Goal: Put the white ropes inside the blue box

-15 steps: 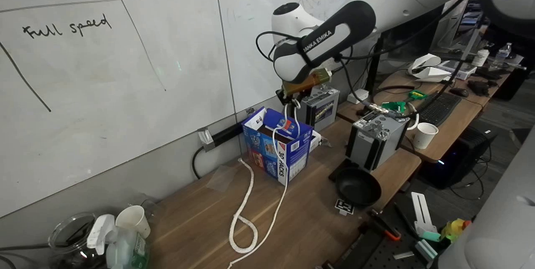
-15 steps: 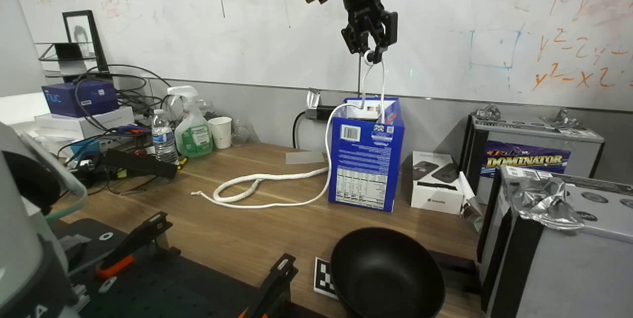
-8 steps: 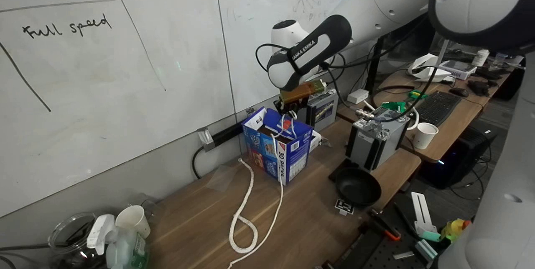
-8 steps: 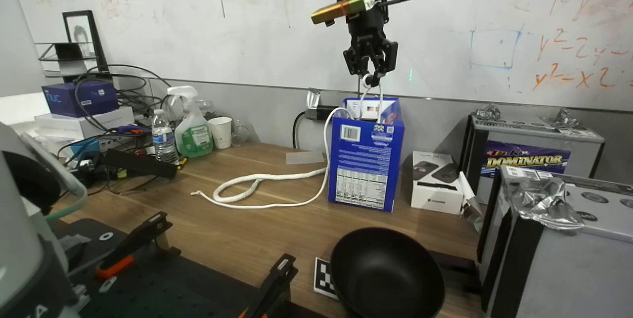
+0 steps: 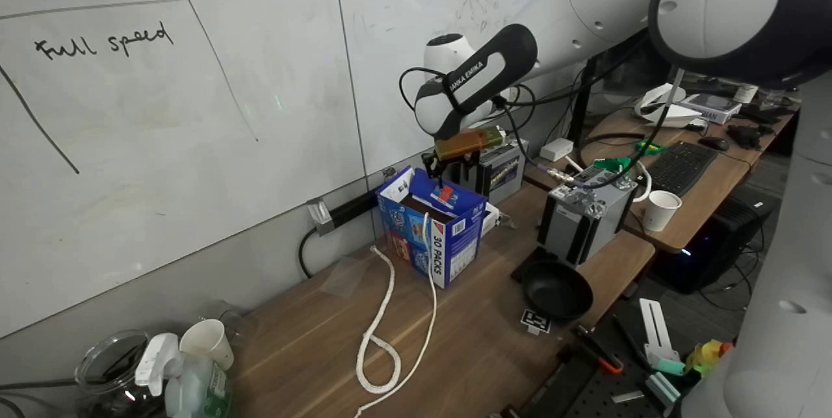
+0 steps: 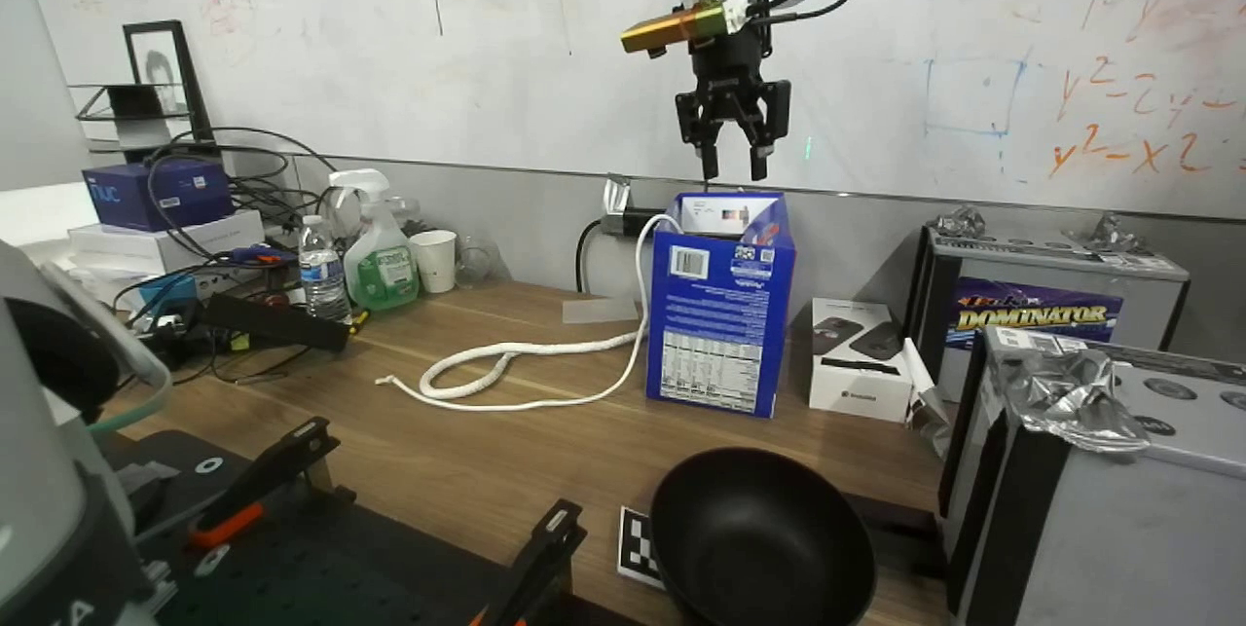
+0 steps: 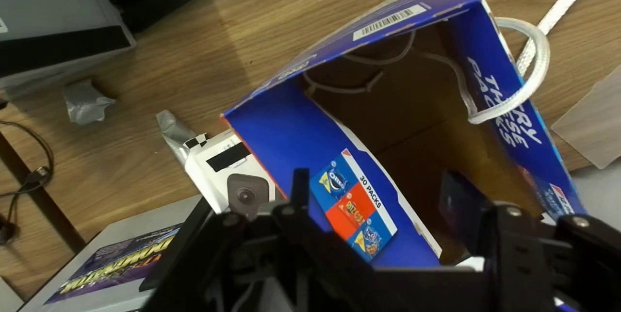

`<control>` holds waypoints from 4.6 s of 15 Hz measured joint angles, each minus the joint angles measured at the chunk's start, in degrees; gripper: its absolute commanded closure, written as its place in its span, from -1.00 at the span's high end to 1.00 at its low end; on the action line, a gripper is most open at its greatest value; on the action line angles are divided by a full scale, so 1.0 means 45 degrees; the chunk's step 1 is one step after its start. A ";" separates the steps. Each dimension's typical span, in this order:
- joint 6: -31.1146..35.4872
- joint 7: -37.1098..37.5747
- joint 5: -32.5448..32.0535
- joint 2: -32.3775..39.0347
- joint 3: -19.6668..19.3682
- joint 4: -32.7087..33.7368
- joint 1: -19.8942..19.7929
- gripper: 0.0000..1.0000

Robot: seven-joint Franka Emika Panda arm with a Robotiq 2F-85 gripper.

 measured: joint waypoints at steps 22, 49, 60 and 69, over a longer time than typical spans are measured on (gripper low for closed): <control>0.2784 0.1825 0.6252 -0.2119 0.2278 -0.6517 0.2963 1.00; 0.7942 1.0215 0.3385 0.4612 -0.0564 -0.4862 0.6732 1.00; 0.8114 1.0214 0.3899 0.5196 -0.0564 -0.4537 0.6632 1.00; 0.8280 1.0213 0.4064 0.5309 -0.0539 -0.4483 0.6618 1.00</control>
